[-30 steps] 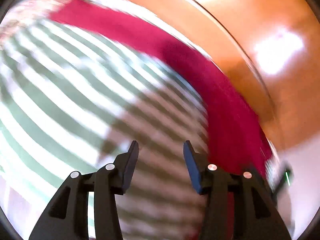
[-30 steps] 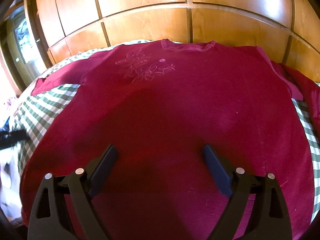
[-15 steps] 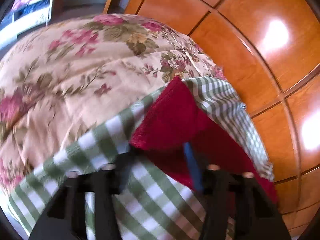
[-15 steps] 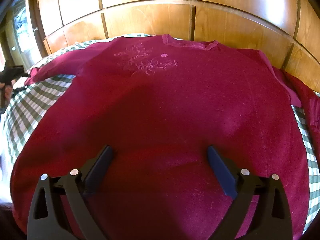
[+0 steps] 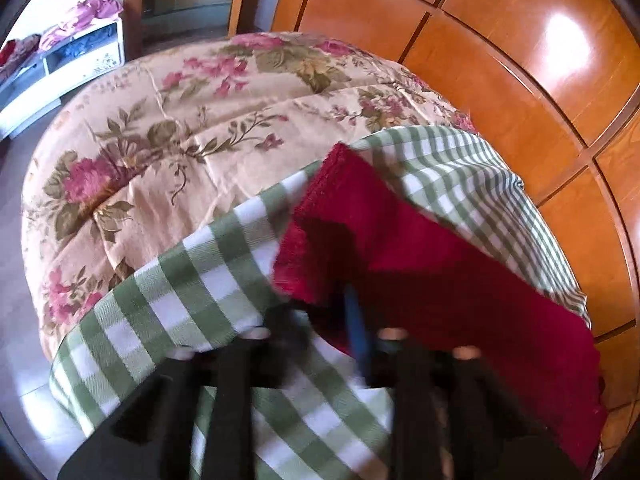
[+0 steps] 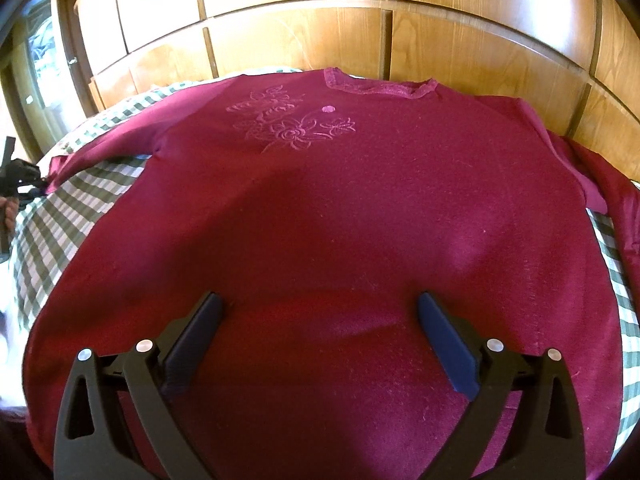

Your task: Fold small clothes

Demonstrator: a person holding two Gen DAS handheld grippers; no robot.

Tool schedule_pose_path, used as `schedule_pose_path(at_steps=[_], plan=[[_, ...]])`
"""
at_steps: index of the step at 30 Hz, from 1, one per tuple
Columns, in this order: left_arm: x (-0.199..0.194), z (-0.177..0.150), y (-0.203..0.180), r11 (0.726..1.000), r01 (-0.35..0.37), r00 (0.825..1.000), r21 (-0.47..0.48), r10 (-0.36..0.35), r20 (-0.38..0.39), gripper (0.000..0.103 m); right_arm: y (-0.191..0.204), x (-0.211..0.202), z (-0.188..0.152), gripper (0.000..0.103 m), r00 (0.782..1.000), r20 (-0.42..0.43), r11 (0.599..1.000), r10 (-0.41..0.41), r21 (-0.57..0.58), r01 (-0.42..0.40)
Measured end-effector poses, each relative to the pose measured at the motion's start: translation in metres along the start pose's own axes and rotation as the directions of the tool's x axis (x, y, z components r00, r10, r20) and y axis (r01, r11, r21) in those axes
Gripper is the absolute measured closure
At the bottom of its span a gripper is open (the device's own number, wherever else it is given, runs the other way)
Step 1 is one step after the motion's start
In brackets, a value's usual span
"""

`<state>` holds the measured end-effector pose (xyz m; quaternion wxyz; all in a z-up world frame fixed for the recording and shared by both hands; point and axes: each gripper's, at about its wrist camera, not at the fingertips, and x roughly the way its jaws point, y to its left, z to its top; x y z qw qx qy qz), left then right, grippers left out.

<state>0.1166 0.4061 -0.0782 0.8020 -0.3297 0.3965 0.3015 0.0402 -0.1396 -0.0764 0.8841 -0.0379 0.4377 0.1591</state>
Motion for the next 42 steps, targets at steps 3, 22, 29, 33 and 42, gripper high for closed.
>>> schedule_pose_path(at_steps=[3, 22, 29, 33, 42], plan=[[-0.032, -0.007, -0.013, 0.999, 0.051, 0.996, 0.0, -0.051, 0.077, 0.043, -0.001, -0.001, 0.001, 0.005, 1.0, 0.001, 1.0, 0.006, 0.002, -0.006], [-0.101, -0.291, -0.268, 0.542, 0.452, 0.887, 0.708, -0.353, -0.296, 0.033, -0.23, -0.103, -0.058, 0.017, 0.861, -0.036, 0.803, -0.507, 0.343, 0.487], [-0.082, -0.314, -0.273, 0.518, 0.416, 0.907, 0.747, -0.301, -0.296, 0.032, -0.26, -0.082, -0.065, 0.073, 0.851, -0.098, 0.813, -0.516, 0.259, 0.522], [-0.082, -0.317, -0.273, 0.509, 0.405, 0.911, 0.759, -0.296, -0.288, 0.027, -0.267, -0.12, -0.046, 0.089, 0.851, -0.031, 0.805, -0.523, 0.311, 0.506], [-0.079, -0.325, -0.277, 0.511, 0.405, 0.911, 0.758, -0.301, -0.283, 0.024, -0.343, -0.242, -0.01, 0.089, 0.818, 0.107, 0.709, -0.565, 0.571, 0.414]])
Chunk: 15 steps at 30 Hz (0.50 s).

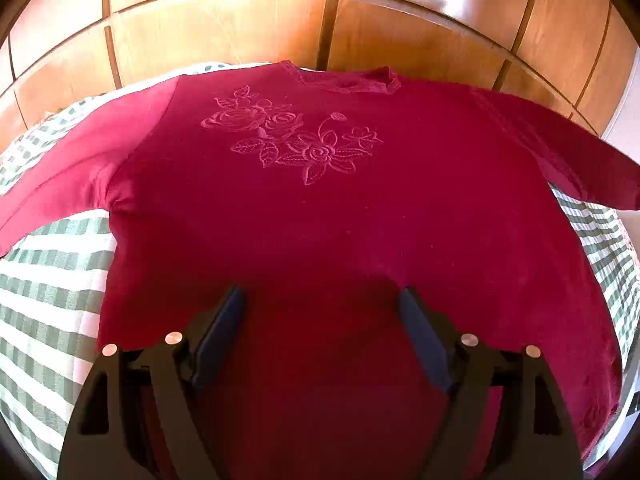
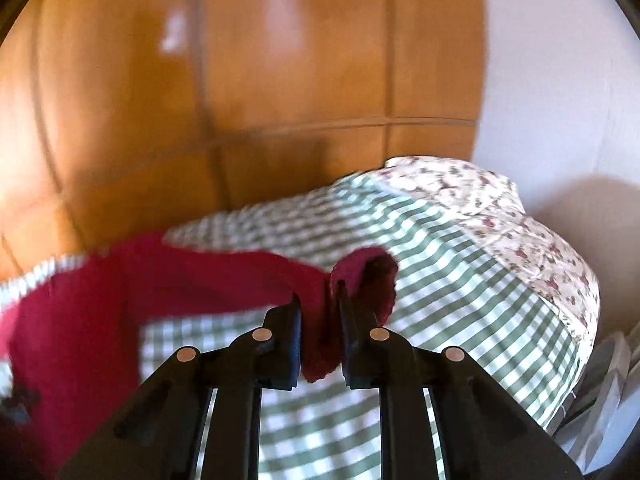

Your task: Fold small clothes

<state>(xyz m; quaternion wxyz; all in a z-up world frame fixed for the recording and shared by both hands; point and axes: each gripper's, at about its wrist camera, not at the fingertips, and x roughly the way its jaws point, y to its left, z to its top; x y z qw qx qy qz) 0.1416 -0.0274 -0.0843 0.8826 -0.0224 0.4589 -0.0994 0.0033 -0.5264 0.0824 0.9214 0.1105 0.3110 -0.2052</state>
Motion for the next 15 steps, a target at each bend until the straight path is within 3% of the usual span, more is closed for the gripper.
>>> schedule_pose_path(at_steps=[6, 10, 12, 13, 14, 15], plan=[[0.002, 0.001, 0.0, 1.0, -0.007, 1.0, -0.002, 0.007, -0.003, 0.023, -0.037, 0.088, 0.027, 0.09, 0.986, -0.13, 0.99, -0.1, 0.087, 0.112], [0.002, 0.002, -0.001, 1.0, -0.019, 1.0, -0.004, 0.019, -0.007, 0.023, -0.046, 0.145, 0.035, 0.089, 0.979, -0.164, 0.983, -0.119, 0.118, 0.139], [0.003, 0.002, -0.002, 1.0, -0.027, 1.0, -0.002, 0.027, -0.009, 0.023, -0.051, 0.16, 0.037, 0.065, 0.981, -0.156, 0.976, -0.118, 0.161, 0.143], [0.003, 0.002, -0.002, 1.0, -0.028, 1.0, -0.002, 0.028, -0.009, 0.022, -0.054, 0.162, 0.035, 0.025, 0.98, -0.146, 0.969, -0.138, 0.187, 0.164], [0.004, 0.002, -0.002, 1.0, -0.029, 1.0, -0.003, 0.029, -0.009, 0.022, -0.057, 0.161, 0.033, 0.015, 0.981, -0.13, 0.962, -0.143, 0.215, 0.169], [0.004, 0.002, -0.002, 1.0, -0.03, 1.0, -0.003, 0.03, -0.009, 0.022, -0.06, 0.157, 0.027, 0.015, 0.985, -0.116, 0.954, -0.131, 0.256, 0.157]])
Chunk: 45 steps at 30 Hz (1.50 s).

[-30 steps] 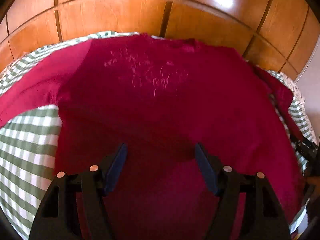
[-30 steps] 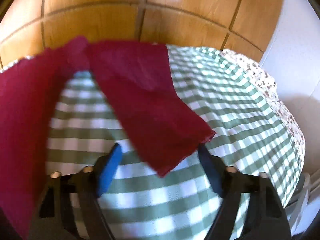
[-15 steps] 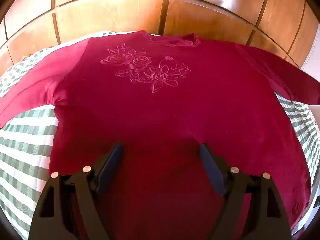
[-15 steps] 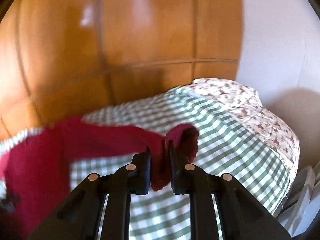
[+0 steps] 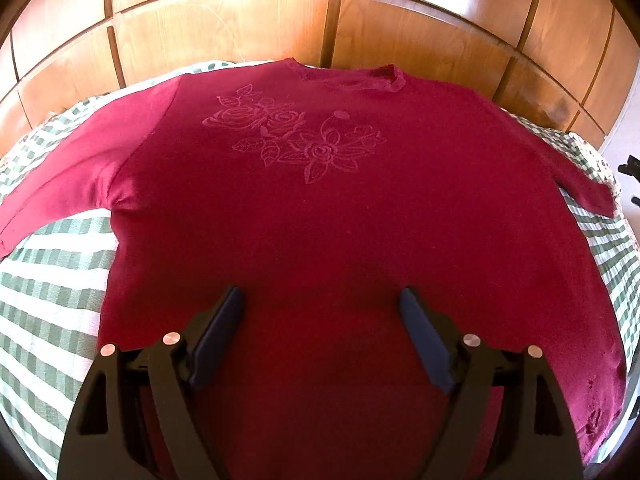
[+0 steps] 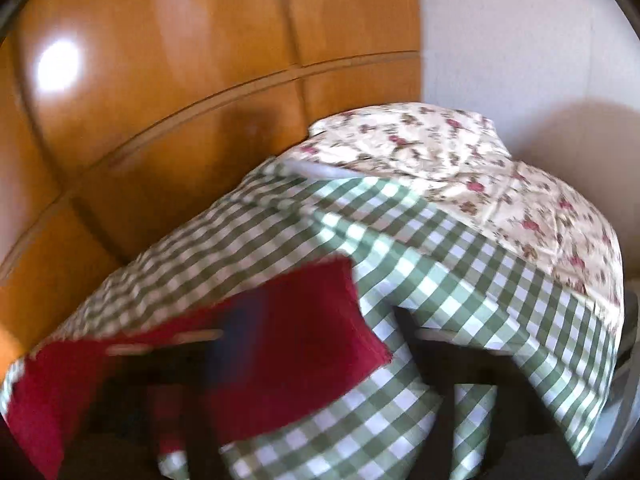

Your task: Fold small clothes

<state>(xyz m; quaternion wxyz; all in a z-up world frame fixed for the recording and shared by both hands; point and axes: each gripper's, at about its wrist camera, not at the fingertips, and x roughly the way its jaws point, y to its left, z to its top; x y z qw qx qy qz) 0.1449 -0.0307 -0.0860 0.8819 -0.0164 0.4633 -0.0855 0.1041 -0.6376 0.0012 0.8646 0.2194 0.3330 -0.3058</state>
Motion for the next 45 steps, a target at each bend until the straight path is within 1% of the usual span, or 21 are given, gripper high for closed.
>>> schedule_pose_path(at_steps=[3, 7, 10, 12, 14, 15, 17, 22, 26, 27, 28, 29, 31, 34, 36, 37, 38, 40, 43, 44, 45], plan=[[0.001, 0.0, 0.0, 1.0, 0.001, 1.0, -0.003, -0.001, 0.001, 0.02, -0.013, 0.002, -0.027, 0.015, 0.994, -0.073, 0.994, 0.086, 0.075, -0.081], [0.003, 0.0, -0.002, 1.0, -0.007, 1.0, 0.004, 0.007, 0.0, 0.017, -0.013, 0.018, -0.075, 0.022, 0.951, -0.195, 0.96, 0.241, 0.192, -0.204], [0.003, 0.0, -0.002, 1.0, -0.007, 1.0, 0.005, 0.007, 0.0, 0.017, -0.002, 0.034, -0.085, 0.032, 0.952, -0.191, 0.957, 0.24, 0.212, -0.199], [0.002, 0.0, -0.002, 1.0, -0.005, 1.0, 0.004, 0.005, 0.001, 0.017, 0.006, 0.042, -0.08, 0.047, 0.954, -0.193, 0.958, 0.231, 0.217, -0.188], [0.001, -0.001, -0.001, 1.0, 0.0, 1.0, 0.004, 0.0, -0.001, 0.017, 0.014, 0.046, -0.075, 0.08, 0.953, -0.226, 0.97, 0.199, 0.186, -0.158], [0.001, -0.001, 0.0, 1.0, 0.003, 1.0, 0.003, -0.003, -0.002, 0.017, 0.018, 0.046, -0.072, 0.089, 0.958, -0.238, 0.981, 0.163, 0.142, -0.132], [-0.002, -0.001, 0.0, 1.0, 0.009, 1.0, 0.009, -0.009, -0.008, 0.017, 0.019, 0.039, -0.069, 0.097, 0.97, -0.218, 0.993, 0.107, 0.068, -0.095], [-0.012, -0.006, 0.005, 0.999, 0.025, 0.999, 0.023, -0.025, -0.024, 0.018, -0.005, 0.038, -0.076, 0.098, 0.978, -0.206, 0.999, -0.036, -0.009, 0.035], [-0.024, -0.015, 0.016, 1.0, 0.019, 0.999, 0.005, -0.019, -0.028, 0.018, -0.013, 0.031, -0.078, 0.097, 0.981, -0.194, 0.999, 0.011, 0.043, -0.003], [-0.029, -0.017, 0.019, 1.0, 0.02, 0.999, -0.004, -0.02, -0.028, 0.018, -0.015, 0.027, -0.078, 0.092, 0.979, -0.199, 0.997, 0.04, 0.068, -0.027], [-0.035, -0.02, 0.024, 1.0, 0.017, 1.0, -0.013, -0.017, -0.027, 0.018, -0.015, 0.021, -0.079, 0.071, 0.979, -0.197, 0.996, 0.045, 0.079, -0.03], [-0.04, -0.023, 0.029, 1.0, 0.01, 1.0, -0.022, -0.011, -0.022, 0.018, -0.014, 0.011, -0.081, 0.043, 0.981, -0.184, 0.995, 0.058, 0.084, -0.043], [-0.052, -0.03, 0.042, 0.999, 0.0, 1.0, -0.051, -0.001, -0.017, 0.018, -0.006, -0.008, -0.088, 0.036, 0.98, -0.171, 0.993, 0.105, 0.068, -0.094], [-0.068, -0.045, 0.067, 0.995, -0.028, 0.999, -0.099, 0.026, -0.025, 0.018, 0.013, -0.035, -0.112, 0.036, 0.939, -0.247, 0.968, 0.24, -0.007, -0.249], [-0.077, -0.056, 0.081, 0.992, -0.031, 0.999, -0.121, 0.027, -0.037, 0.019, 0.027, -0.054, -0.136, 0.036, 0.889, -0.319, 0.931, 0.329, -0.048, -0.362], [-0.081, -0.062, 0.086, 0.991, -0.029, 0.999, -0.13, 0.024, -0.041, 0.019, 0.036, -0.067, -0.153, 0.036, 0.852, -0.366, 0.902, 0.374, -0.072, -0.427], [-0.084, -0.068, 0.09, 0.99, -0.022, 0.999, -0.136, 0.016, -0.048, 0.019, 0.046, -0.078, -0.17, 0.036, 0.814, -0.416, 0.872, 0.404, -0.094, -0.481], [-0.09, -0.081, 0.097, 0.989, 0.008, 0.998, -0.146, -0.018, -0.066, 0.025, 0.058, -0.096, -0.198, 0.036, 0.762, -0.49, 0.83, 0.424, -0.128, -0.543], [-0.098, -0.099, 0.095, 0.991, 0.054, 0.995, -0.123, -0.063, -0.075, 0.037, 0.07, -0.122, -0.234, 0.045, 0.72, -0.559, 0.785, 0.411, -0.185, -0.592], [-0.099, -0.103, 0.093, 0.992, 0.063, 0.995, -0.109, -0.071, -0.075, 0.042, 0.072, -0.128, -0.242, 0.055, 0.718, -0.572, 0.774, 0.397, -0.212, -0.597], [-0.1, -0.107, 0.091, 0.992, 0.079, 0.993, -0.096, -0.086, -0.076, 0.053, 0.075, -0.136, -0.251, 0.062, 0.718, -0.584, 0.765, 0.379, -0.239, -0.598]])
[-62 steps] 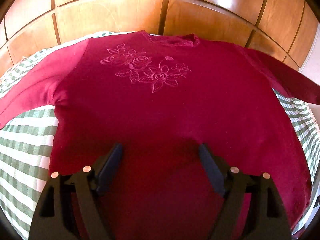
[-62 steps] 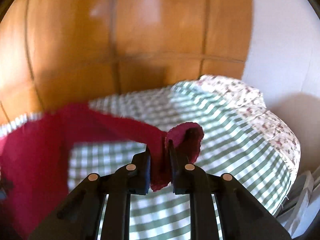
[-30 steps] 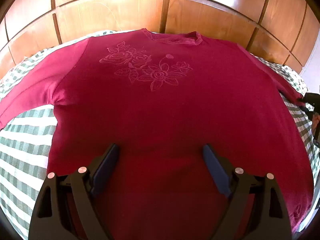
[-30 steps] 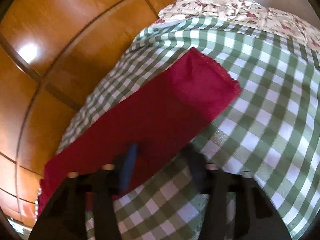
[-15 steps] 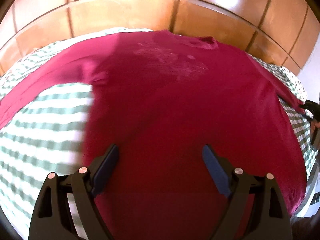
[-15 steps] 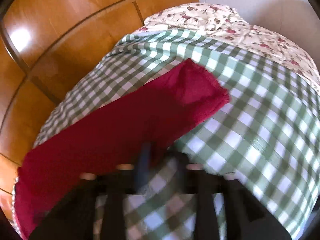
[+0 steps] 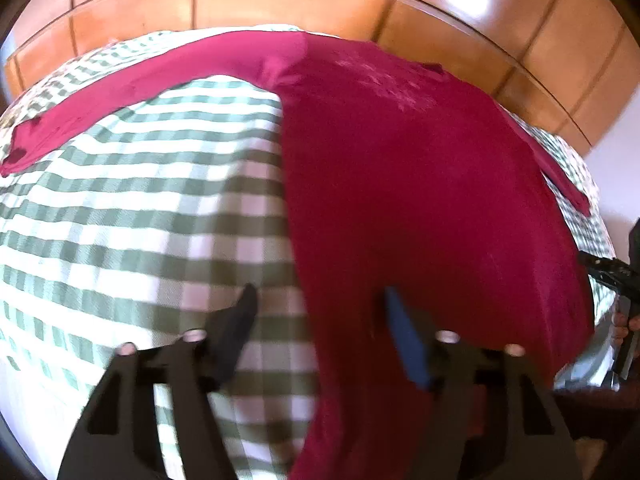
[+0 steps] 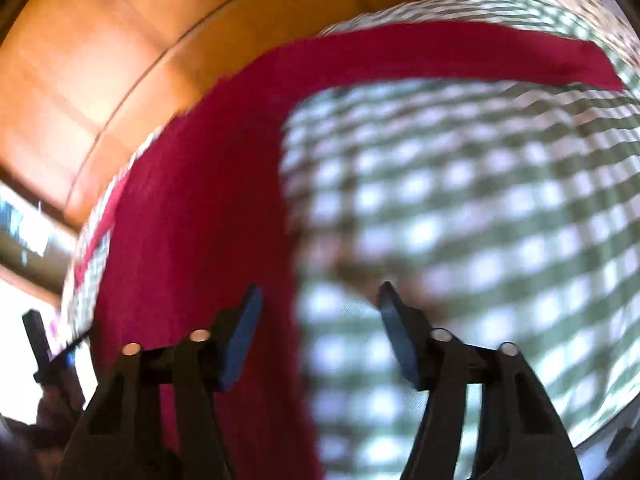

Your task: Fold small clothes

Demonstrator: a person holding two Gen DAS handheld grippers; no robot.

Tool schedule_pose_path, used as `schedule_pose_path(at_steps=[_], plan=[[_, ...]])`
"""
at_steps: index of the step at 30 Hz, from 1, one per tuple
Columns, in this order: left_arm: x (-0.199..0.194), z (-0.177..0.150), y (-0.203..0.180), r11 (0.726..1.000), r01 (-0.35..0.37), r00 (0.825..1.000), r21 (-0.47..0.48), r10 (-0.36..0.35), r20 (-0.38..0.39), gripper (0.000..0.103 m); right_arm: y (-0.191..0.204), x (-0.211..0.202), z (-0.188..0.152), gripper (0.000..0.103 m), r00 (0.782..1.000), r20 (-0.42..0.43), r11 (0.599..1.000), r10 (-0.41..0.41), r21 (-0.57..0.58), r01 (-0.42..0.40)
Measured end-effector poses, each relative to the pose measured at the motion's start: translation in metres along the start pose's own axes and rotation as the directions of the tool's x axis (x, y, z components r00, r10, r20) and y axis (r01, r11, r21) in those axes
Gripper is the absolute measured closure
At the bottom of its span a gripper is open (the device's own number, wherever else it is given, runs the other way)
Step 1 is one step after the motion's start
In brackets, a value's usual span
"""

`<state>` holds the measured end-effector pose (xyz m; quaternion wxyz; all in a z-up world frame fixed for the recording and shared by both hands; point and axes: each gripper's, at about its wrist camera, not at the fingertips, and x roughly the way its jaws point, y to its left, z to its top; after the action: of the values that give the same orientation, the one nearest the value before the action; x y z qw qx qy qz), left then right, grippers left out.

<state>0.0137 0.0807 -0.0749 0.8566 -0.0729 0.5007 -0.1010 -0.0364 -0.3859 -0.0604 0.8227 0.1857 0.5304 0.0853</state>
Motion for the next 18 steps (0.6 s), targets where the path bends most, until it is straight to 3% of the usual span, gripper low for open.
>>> schedule_pose_path(at_steps=[2, 3, 6, 11, 14, 16, 18], plan=[[-0.001, -0.004, -0.002, 1.0, 0.028, 1.0, 0.01, -0.028, -0.001, 0.075, 0.013, 0.0, -0.012, 0.086, 1.0, -0.024, 0.999, -0.002, -0.036, 0.001], [0.0, -0.005, -0.004, 0.999, 0.045, 0.999, 0.013, -0.045, -0.003, 0.088, 0.018, 0.0, -0.016, 0.093, 0.999, -0.04, 0.999, 0.008, -0.051, -0.01], [-0.004, -0.008, -0.011, 0.997, 0.036, 0.999, 0.061, -0.036, 0.007, 0.092, 0.032, -0.005, -0.022, 0.097, 0.999, -0.045, 0.991, -0.031, -0.135, 0.024], [-0.008, -0.013, -0.004, 0.997, 0.023, 1.0, 0.077, -0.022, -0.008, 0.092, 0.04, -0.013, -0.038, 0.097, 0.996, -0.069, 0.978, -0.061, -0.204, 0.046], [-0.012, -0.012, -0.007, 0.997, 0.018, 1.0, 0.072, -0.018, -0.008, 0.083, 0.029, -0.004, -0.037, 0.097, 0.994, -0.085, 0.987, -0.061, -0.157, 0.047], [-0.02, -0.007, -0.008, 0.998, 0.017, 1.0, 0.06, -0.019, 0.025, 0.071, 0.025, -0.004, -0.033, 0.095, 0.996, -0.085, 0.993, -0.029, -0.112, 0.019], [-0.025, 0.002, -0.012, 0.998, 0.041, 0.997, 0.051, -0.044, 0.06, 0.063, 0.016, -0.009, -0.024, 0.075, 0.999, -0.049, 0.997, -0.017, -0.076, 0.013]])
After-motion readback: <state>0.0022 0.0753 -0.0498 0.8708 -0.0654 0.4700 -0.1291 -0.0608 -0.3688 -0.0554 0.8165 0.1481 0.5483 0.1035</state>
